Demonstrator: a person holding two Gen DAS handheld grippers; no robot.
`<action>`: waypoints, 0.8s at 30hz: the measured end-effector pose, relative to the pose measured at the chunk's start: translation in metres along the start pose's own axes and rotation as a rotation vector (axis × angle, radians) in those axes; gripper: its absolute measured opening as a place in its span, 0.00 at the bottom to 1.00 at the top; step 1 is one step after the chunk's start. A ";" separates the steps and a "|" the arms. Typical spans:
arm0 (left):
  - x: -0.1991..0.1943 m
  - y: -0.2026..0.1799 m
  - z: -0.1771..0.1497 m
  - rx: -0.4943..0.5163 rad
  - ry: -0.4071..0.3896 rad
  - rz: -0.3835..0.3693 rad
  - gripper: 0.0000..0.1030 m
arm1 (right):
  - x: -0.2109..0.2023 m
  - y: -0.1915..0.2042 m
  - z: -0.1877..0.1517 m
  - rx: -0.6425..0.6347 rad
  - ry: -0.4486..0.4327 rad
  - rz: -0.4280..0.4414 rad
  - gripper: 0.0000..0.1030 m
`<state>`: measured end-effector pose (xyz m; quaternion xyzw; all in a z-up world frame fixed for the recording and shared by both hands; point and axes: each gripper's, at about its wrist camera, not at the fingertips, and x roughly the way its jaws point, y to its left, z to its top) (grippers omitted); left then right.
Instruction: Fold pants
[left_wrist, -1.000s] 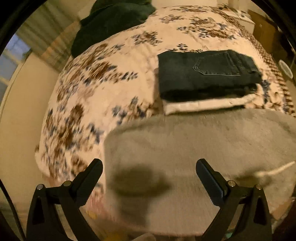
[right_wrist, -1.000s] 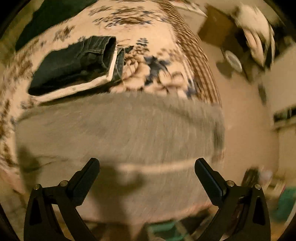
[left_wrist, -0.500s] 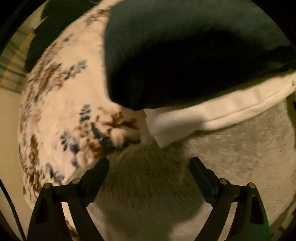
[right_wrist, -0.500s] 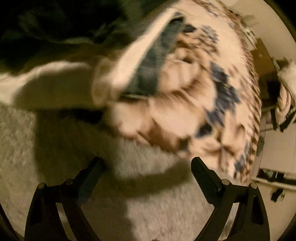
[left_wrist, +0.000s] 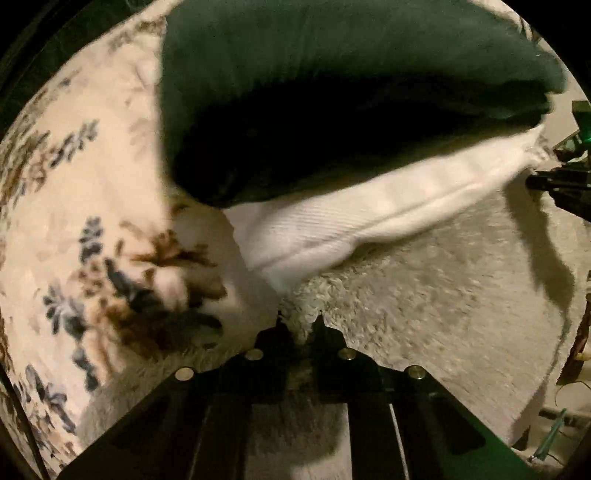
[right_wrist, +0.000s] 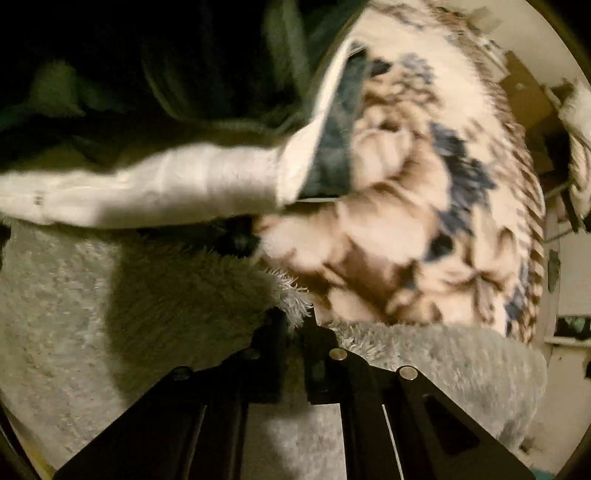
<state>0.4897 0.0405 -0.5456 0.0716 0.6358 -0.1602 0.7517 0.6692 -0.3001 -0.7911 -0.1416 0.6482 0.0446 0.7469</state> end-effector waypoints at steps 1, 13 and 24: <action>-0.010 -0.002 -0.003 0.000 -0.022 0.009 0.06 | -0.009 -0.002 -0.003 0.012 -0.016 -0.008 0.07; -0.150 -0.056 -0.108 -0.091 -0.207 0.014 0.06 | -0.139 0.016 -0.125 0.114 -0.133 -0.035 0.07; -0.025 -0.090 -0.249 -0.415 0.148 -0.033 0.10 | -0.059 0.047 -0.278 0.172 0.200 0.128 0.11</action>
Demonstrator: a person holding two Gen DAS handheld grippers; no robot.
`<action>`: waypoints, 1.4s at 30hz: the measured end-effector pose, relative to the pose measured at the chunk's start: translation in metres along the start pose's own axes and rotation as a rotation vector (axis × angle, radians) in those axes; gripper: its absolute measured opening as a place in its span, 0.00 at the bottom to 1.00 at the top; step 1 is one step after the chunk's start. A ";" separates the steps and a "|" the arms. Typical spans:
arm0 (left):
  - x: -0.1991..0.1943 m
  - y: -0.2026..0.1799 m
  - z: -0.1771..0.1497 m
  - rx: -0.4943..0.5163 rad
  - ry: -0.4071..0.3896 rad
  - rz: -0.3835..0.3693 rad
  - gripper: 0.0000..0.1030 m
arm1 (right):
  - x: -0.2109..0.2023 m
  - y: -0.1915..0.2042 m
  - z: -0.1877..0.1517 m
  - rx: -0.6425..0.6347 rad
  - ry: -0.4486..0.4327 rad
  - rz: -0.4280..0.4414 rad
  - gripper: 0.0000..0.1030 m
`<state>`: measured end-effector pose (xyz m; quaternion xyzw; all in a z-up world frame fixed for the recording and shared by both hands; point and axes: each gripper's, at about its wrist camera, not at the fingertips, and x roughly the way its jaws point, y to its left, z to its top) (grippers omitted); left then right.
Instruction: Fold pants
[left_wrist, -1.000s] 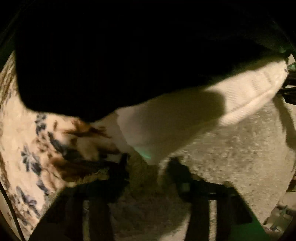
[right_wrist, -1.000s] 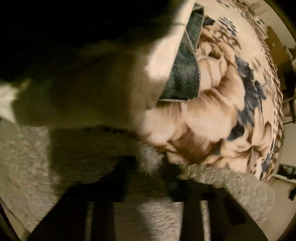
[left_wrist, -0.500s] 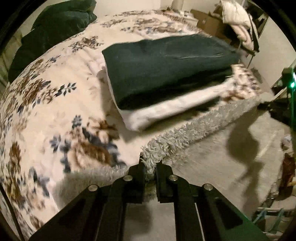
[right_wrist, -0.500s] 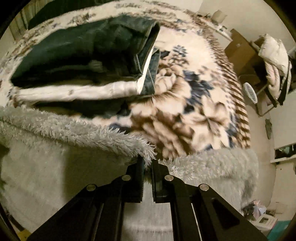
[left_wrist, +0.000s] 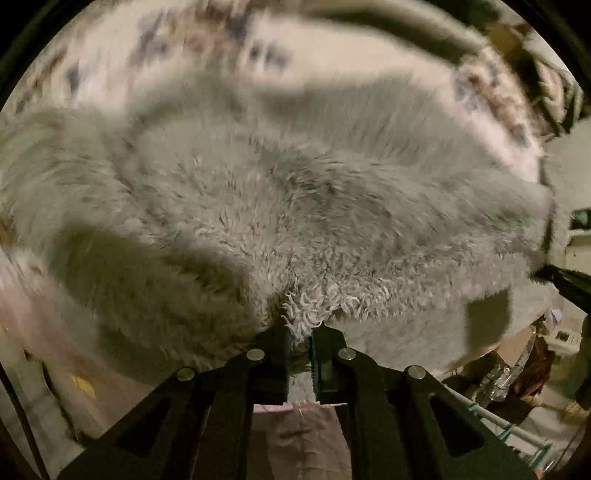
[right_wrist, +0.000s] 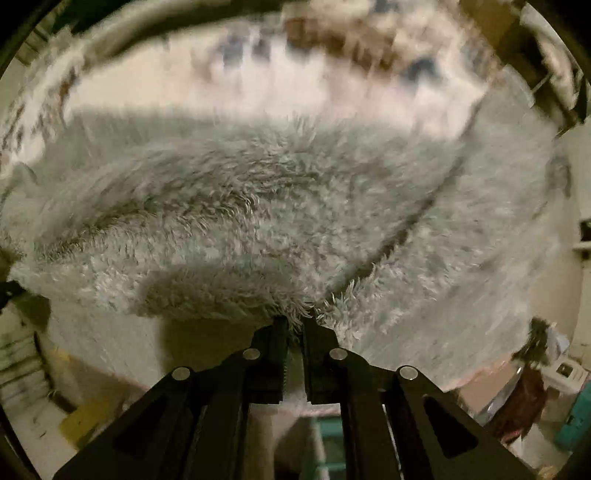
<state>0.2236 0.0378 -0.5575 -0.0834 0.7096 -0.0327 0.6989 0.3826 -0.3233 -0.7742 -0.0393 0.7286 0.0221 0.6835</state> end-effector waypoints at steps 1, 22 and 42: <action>0.007 0.001 -0.001 -0.035 0.024 0.010 0.12 | 0.008 -0.002 0.000 0.014 0.031 0.030 0.13; -0.045 0.081 0.021 -0.664 -0.302 0.069 0.93 | -0.056 -0.187 0.011 0.774 -0.232 0.146 0.95; -0.010 0.014 0.006 -0.461 -0.163 0.104 0.94 | 0.025 -0.291 -0.141 1.290 -0.053 0.367 0.66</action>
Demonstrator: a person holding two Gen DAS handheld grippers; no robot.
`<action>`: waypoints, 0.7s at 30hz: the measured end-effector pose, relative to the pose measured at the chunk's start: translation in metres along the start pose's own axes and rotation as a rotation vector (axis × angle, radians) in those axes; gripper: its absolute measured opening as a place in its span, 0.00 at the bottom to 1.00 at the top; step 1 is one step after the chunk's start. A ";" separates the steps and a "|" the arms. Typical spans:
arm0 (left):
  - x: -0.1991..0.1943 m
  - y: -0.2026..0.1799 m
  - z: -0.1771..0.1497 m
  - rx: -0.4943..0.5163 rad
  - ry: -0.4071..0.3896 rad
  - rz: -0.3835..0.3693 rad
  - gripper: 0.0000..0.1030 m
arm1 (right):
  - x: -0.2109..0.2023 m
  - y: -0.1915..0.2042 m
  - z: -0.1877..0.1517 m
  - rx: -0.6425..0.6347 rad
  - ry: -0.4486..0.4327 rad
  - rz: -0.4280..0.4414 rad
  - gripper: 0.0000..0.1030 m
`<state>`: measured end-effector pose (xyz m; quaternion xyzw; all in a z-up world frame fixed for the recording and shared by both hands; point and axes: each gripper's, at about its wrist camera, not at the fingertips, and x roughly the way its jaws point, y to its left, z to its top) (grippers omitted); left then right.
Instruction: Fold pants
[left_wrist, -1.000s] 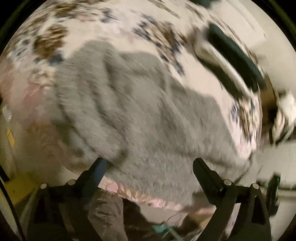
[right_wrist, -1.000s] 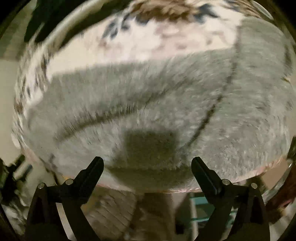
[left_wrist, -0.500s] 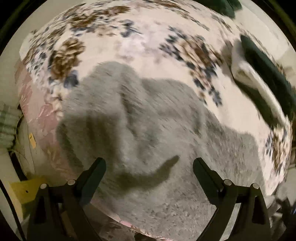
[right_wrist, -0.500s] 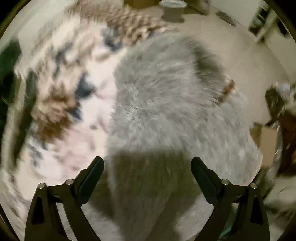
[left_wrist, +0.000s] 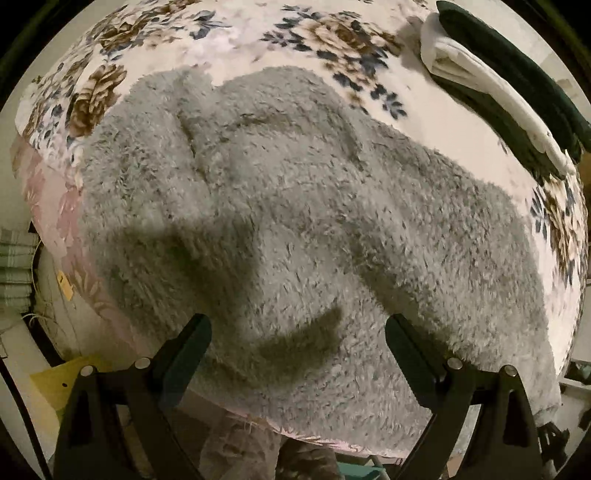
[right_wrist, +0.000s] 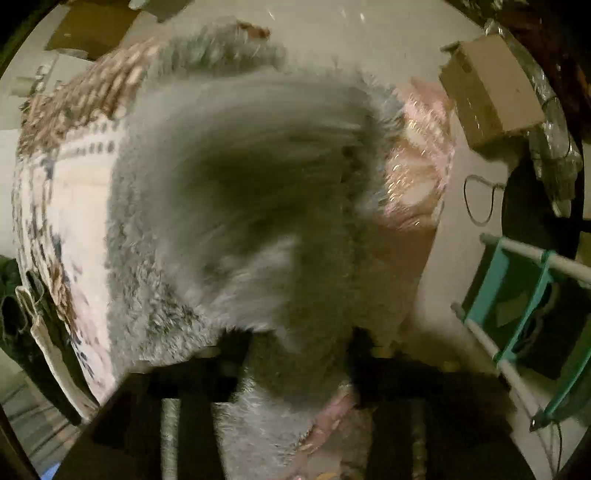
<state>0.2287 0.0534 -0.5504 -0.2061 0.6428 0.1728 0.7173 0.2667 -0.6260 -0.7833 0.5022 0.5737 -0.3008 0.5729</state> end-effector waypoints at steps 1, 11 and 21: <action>-0.001 0.001 -0.001 0.001 0.001 0.001 0.94 | -0.003 -0.002 -0.005 -0.016 -0.034 0.016 0.69; -0.010 0.033 -0.016 -0.047 0.010 -0.001 0.94 | 0.002 0.002 -0.044 -0.044 0.036 -0.128 0.70; -0.003 0.155 -0.004 -0.308 0.006 -0.070 0.93 | 0.063 0.089 -0.222 -0.294 0.305 0.118 0.70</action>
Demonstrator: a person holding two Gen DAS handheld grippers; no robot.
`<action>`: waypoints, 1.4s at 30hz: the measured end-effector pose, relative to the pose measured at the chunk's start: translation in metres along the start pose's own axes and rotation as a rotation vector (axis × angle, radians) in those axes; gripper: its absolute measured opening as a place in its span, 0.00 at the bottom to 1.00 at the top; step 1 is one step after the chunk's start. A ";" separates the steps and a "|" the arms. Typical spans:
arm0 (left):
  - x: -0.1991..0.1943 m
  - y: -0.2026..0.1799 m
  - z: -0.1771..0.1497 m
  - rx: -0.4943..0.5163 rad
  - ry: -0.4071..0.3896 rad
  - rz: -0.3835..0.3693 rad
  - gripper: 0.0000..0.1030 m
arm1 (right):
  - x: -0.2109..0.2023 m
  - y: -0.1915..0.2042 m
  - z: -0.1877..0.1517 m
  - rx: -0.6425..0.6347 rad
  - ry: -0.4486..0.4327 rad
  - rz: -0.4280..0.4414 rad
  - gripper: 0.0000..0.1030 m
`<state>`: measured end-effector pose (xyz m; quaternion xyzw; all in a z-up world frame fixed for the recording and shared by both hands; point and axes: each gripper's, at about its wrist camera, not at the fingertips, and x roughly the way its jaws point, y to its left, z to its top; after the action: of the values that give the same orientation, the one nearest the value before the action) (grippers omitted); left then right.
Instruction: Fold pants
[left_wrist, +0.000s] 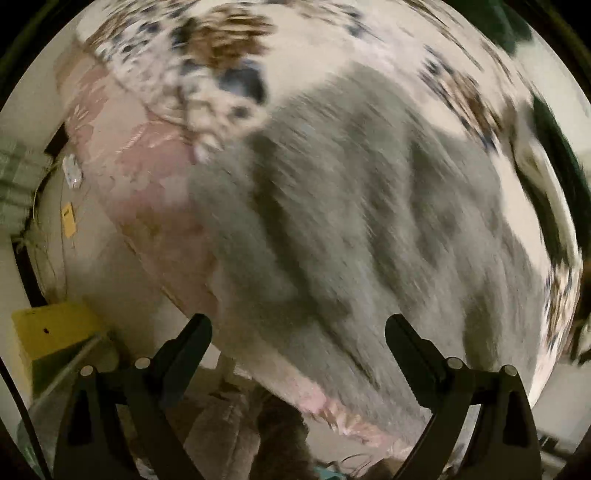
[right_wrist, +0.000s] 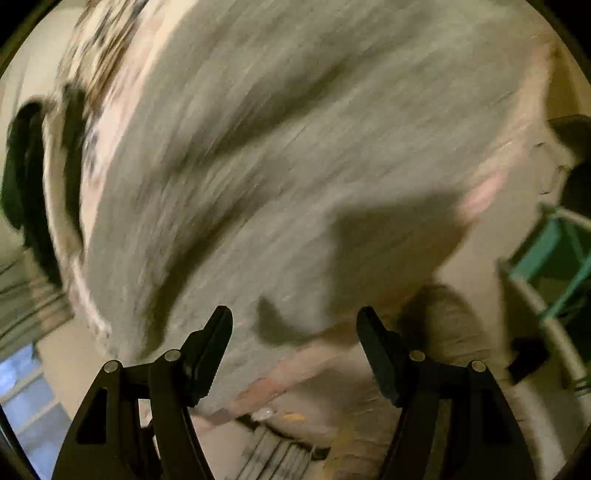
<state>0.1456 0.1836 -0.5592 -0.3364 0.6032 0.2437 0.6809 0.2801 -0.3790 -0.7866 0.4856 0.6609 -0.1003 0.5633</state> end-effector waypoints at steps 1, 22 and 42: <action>0.003 0.008 0.012 -0.024 0.000 -0.016 0.93 | 0.012 0.011 -0.007 -0.005 0.004 0.023 0.70; -0.041 0.025 0.074 0.065 -0.183 -0.199 0.10 | 0.003 0.113 -0.091 -0.226 -0.203 -0.078 0.08; -0.034 -0.127 -0.042 0.610 -0.112 0.138 0.90 | -0.106 0.021 -0.010 -0.156 -0.287 -0.153 0.78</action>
<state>0.2066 0.0708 -0.5065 -0.0610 0.6316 0.1151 0.7643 0.2777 -0.4177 -0.6853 0.3695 0.6145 -0.1594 0.6786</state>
